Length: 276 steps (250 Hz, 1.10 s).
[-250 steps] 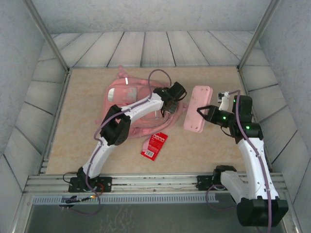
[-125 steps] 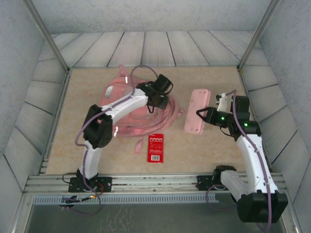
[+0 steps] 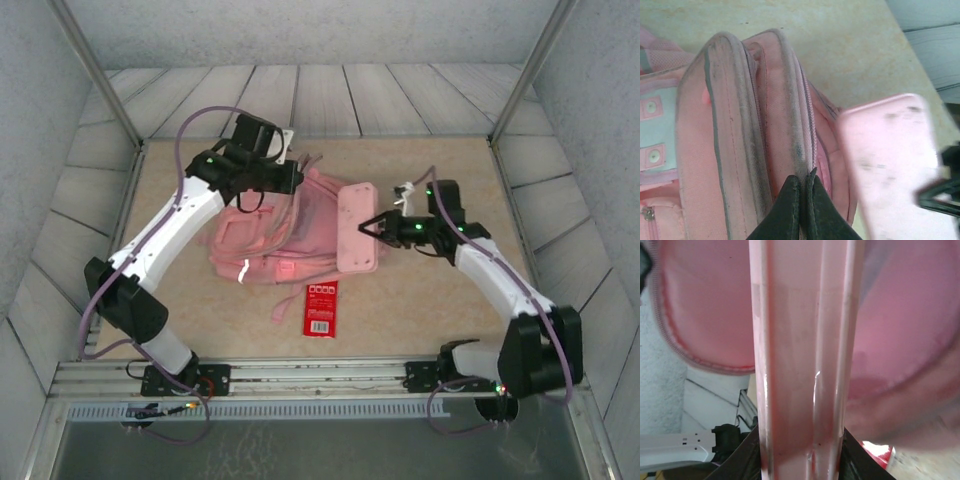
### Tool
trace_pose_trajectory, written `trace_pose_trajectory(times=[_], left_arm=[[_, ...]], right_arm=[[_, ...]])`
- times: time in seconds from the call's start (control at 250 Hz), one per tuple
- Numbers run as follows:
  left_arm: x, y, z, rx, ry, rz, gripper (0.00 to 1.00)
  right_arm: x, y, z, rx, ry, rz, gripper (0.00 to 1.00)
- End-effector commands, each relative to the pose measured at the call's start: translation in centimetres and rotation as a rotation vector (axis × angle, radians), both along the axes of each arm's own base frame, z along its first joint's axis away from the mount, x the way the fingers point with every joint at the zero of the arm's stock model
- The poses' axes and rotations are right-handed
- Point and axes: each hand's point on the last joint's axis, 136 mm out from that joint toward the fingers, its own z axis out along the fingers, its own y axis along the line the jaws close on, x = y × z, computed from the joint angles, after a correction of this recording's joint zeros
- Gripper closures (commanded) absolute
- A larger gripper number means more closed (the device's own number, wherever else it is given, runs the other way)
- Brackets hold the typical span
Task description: Pack the student bag
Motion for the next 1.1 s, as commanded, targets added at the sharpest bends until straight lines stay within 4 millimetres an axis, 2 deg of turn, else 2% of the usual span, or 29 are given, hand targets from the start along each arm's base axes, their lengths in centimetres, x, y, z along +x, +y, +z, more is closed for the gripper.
trace_pose_trajectory(times=[0.0,0.14,0.216,0.528,0.652,0.771,0.947,1.099], left_arm=[[-1.4,-1.7,4.6,-0.182,-0.098,-0.158,1.00],[-2.3,-3.0,6.5,-0.348,-0.116,-0.246,1.00],[-2.2,-3.3,7.1,-0.383,-0.123,-0.256,1.00],[-1.8,-4.0,10.0,-0.459,-0.159,-0.310,1.00],[-1.8,-3.8,10.4,-0.464,-0.171,-0.317,1.00],[-1.6,-3.2,10.9,-0.486,-0.181,-0.309,1.00],[-1.7,-2.7,12.1,-0.520,-0.206,-0.333,1.00],[-2.0,-2.6,12.4,-0.547,-0.202,-0.344,1.00]], right_arm=[[3.1,2.6,1.9,0.106,-0.035,0.009,0.82],[6.9,3.7,0.2,0.136,0.013,-0.091,0.83],[8.2,4.4,-0.6,0.156,0.041,-0.127,0.83],[10.6,10.2,-4.0,0.198,0.125,-0.168,0.83],[11.6,12.3,-5.4,0.217,0.149,-0.177,0.83],[12.1,14.1,-6.5,0.208,0.153,-0.193,0.84],[11.3,17.8,-8.0,0.175,0.178,-0.135,0.83],[11.0,19.5,-9.8,0.162,0.197,-0.148,0.82]])
